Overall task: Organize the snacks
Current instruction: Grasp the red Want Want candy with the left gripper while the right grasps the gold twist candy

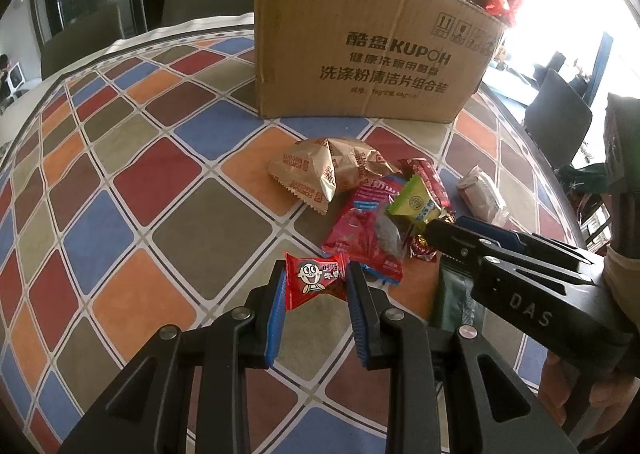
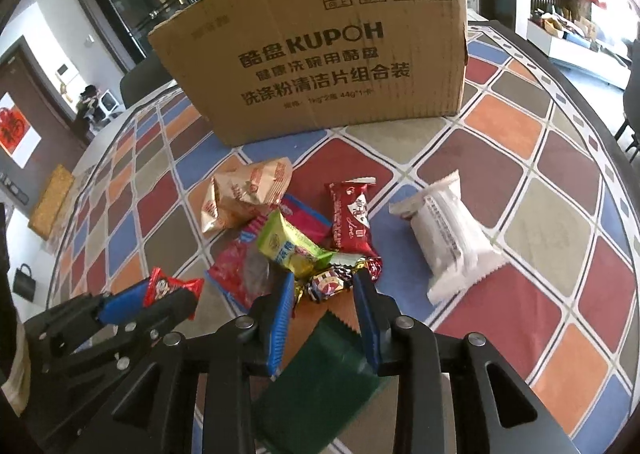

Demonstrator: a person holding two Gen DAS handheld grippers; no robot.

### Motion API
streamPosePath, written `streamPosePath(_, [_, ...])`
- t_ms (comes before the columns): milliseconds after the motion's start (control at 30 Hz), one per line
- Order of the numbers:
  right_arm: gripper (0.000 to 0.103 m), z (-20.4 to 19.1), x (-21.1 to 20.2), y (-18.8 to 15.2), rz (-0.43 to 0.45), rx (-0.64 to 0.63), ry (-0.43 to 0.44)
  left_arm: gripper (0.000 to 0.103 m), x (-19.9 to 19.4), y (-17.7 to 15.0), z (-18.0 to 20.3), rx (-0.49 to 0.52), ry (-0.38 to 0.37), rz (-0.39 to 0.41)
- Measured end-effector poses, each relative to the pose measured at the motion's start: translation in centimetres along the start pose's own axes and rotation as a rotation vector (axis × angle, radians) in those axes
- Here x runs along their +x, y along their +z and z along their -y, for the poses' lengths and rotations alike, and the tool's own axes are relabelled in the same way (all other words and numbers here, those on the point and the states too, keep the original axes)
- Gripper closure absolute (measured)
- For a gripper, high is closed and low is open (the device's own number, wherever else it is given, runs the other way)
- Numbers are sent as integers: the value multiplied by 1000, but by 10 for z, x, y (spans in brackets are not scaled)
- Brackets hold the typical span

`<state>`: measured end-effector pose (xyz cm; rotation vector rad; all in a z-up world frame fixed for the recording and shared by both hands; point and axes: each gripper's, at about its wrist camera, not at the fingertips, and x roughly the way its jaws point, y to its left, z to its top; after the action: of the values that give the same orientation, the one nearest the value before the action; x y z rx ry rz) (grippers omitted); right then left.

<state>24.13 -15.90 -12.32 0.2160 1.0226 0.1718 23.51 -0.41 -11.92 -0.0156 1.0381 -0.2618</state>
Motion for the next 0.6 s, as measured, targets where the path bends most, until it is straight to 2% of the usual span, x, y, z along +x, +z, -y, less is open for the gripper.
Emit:
streamPosePath(267, [71,-3,11,-2,-35,-20,-22,74,2,3,5,11,-3,3])
streamPosePath(400, [79,-1,12,-2,-29,-23,-12,74,0,4,9,17,-6,7])
streamPosePath(600, [80,2,6,-4,-6,-17,-4,74,-3,5,13,25,-9,15])
